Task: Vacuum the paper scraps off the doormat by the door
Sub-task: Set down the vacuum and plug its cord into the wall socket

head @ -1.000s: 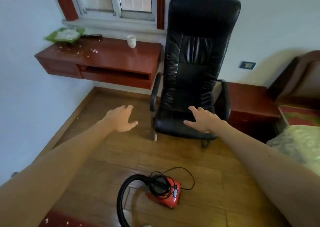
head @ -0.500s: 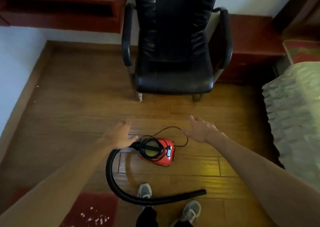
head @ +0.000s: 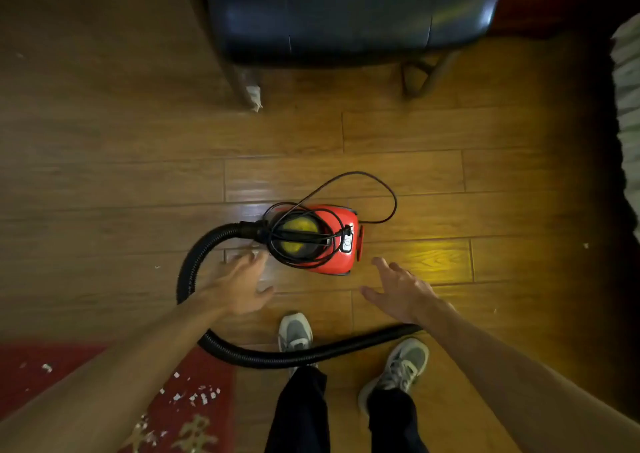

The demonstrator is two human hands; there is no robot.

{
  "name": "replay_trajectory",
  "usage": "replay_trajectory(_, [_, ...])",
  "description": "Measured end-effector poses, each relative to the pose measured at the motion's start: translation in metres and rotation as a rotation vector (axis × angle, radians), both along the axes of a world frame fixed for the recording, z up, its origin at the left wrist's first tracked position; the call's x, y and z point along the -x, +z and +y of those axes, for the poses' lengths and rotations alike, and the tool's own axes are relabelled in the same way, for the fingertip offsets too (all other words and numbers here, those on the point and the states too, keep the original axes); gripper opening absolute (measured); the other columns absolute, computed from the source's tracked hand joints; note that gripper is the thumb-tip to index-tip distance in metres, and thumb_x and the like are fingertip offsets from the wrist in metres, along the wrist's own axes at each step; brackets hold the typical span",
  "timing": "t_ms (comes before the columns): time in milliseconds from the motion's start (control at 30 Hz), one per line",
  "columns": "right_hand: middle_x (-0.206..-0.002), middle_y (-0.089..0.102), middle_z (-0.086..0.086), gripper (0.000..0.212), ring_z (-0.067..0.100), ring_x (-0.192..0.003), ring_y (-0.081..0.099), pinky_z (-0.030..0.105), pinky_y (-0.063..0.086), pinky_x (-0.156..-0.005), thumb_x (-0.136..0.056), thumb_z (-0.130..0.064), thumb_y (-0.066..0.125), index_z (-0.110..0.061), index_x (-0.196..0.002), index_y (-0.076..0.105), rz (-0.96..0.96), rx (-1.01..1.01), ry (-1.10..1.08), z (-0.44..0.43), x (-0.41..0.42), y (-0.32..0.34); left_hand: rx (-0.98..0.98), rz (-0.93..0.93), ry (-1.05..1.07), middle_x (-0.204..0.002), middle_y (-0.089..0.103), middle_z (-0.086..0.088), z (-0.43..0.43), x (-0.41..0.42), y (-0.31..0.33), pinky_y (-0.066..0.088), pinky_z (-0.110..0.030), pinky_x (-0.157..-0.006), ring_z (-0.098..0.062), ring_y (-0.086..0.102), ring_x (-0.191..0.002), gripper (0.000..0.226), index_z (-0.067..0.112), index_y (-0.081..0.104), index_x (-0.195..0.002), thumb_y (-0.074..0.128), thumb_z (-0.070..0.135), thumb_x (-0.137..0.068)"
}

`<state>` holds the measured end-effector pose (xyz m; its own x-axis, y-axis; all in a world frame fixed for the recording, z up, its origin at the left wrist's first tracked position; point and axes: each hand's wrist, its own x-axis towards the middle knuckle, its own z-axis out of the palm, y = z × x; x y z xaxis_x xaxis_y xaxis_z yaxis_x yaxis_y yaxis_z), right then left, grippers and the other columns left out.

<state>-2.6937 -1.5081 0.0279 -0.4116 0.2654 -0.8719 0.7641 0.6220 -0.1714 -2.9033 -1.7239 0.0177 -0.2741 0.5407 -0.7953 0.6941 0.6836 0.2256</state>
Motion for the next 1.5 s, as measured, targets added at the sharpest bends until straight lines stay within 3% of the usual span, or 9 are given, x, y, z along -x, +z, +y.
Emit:
replay_trajectory(167, [-0.143, 0.045, 0.007, 0.074, 0.031, -0.129, 0.047, 0.043, 0.044, -0.098, -0.093, -0.062, 0.043, -0.025, -0.152, 0.019, -0.004, 0.044, -0.075, -0.023, -0.003, -0.047, -0.082, -0.007, 0.026, -0.146, 0.046, -0.013, 0.004, 0.002, -0.045, 0.045, -0.045, -0.1, -0.031, 0.045, -0.132, 0.074, 0.013, 0.028, -0.148, 0.06, 0.046, -0.09])
replay_trajectory(333, [-0.14, 0.049, 0.007, 0.071, 0.031, -0.126, 0.051, 0.044, 0.047, -0.096, -0.092, -0.059, 0.049, -0.026, -0.15, 0.024, 0.056, 0.08, -0.208, -0.031, 0.013, -0.082, -0.133, 0.003, 0.058, -0.126, 0.053, -0.016, 0.01, 0.017, -0.08, 0.049, -0.048, -0.092, -0.033, 0.053, -0.117, 0.06, 0.01, 0.039, -0.135, 0.062, 0.041, -0.089])
replay_trajectory(600, [-0.132, 0.054, 0.013, 0.062, 0.029, -0.115, 0.052, 0.032, 0.042, -0.085, -0.095, -0.053, 0.049, -0.011, -0.139, 0.043, 0.185, 0.053, -0.679, -0.032, 0.063, -0.134, -0.213, 0.135, 0.091, -0.115, 0.047, -0.018, 0.03, 0.036, -0.121, 0.051, -0.054, -0.083, -0.038, 0.054, -0.102, 0.062, 0.007, 0.04, -0.135, 0.066, 0.035, -0.087])
replay_trajectory(767, [-0.084, 0.056, 0.005, 0.042, 0.025, -0.077, 0.052, 0.026, 0.036, -0.056, -0.093, -0.051, 0.052, -0.009, -0.098, 0.054, 0.183, -0.009, -1.034, -0.034, 0.091, -0.165, -0.195, 0.153, 0.043, -0.118, 0.048, -0.018, 0.024, 0.044, -0.14, 0.052, -0.054, -0.082, -0.04, 0.056, -0.104, 0.048, 0.005, 0.048, -0.127, 0.063, 0.026, -0.086])
replay_trajectory(933, [-0.092, 0.059, 0.011, 0.046, 0.027, -0.08, 0.057, 0.031, 0.047, -0.069, -0.095, -0.042, 0.056, 0.0, -0.112, 0.06, 0.178, -0.063, -1.215, -0.039, 0.103, -0.183, -0.258, 0.196, 0.004, -0.113, 0.052, -0.02, 0.014, 0.053, -0.16, 0.052, -0.057, -0.081, -0.044, 0.057, -0.1, 0.037, -0.001, 0.054, -0.119, 0.059, 0.006, -0.083])
replay_trajectory(1067, [-0.096, 0.067, 0.014, 0.037, 0.027, -0.085, 0.062, 0.031, 0.051, -0.075, -0.096, -0.033, 0.057, 0.002, -0.107, 0.065, 0.23, -0.136, -1.219, -0.037, 0.101, -0.187, -0.384, 0.227, 0.002, -0.102, 0.054, -0.021, 0.011, 0.058, -0.176, 0.054, -0.058, -0.07, -0.045, 0.058, -0.09, 0.022, -0.003, 0.063, -0.097, 0.056, -0.009, -0.077])
replay_trajectory(1200, [-0.109, 0.067, 0.015, 0.031, 0.032, -0.103, 0.063, 0.037, 0.053, -0.088, -0.096, -0.03, 0.057, -0.002, -0.105, 0.066, 0.316, -0.22, -1.236, -0.027, 0.101, -0.176, -0.428, 0.24, -0.063, -0.103, 0.057, -0.014, 0.014, 0.059, -0.163, 0.056, -0.055, -0.07, -0.041, 0.06, -0.091, 0.017, 0.005, 0.07, -0.093, 0.062, -0.003, -0.082])
replay_trajectory(1333, [-0.103, 0.069, 0.014, 0.028, 0.03, -0.094, 0.063, 0.032, 0.051, -0.082, -0.095, -0.028, 0.058, -0.003, -0.103, 0.068, 0.419, -0.27, -1.257, -0.009, 0.106, -0.155, -0.441, 0.261, -0.098, -0.107, 0.062, -0.008, 0.02, 0.054, -0.135, 0.056, -0.048, -0.07, -0.035, 0.061, -0.093, 0.018, 0.012, 0.075, -0.097, 0.064, 0.004, -0.085])
replay_trajectory(1500, [-0.093, 0.073, 0.011, 0.014, 0.032, -0.095, 0.067, 0.044, 0.053, -0.088, -0.092, -0.022, 0.059, -0.01, -0.095, 0.066, 0.597, -0.277, -1.312, 0.024, 0.121, -0.113, -0.462, 0.193, -0.035, -0.111, 0.07, -0.003, 0.045, 0.042, -0.097, 0.052, -0.043, -0.086, -0.031, 0.063, -0.1, 0.018, 0.013, 0.075, -0.101, 0.059, 0.011, -0.093])
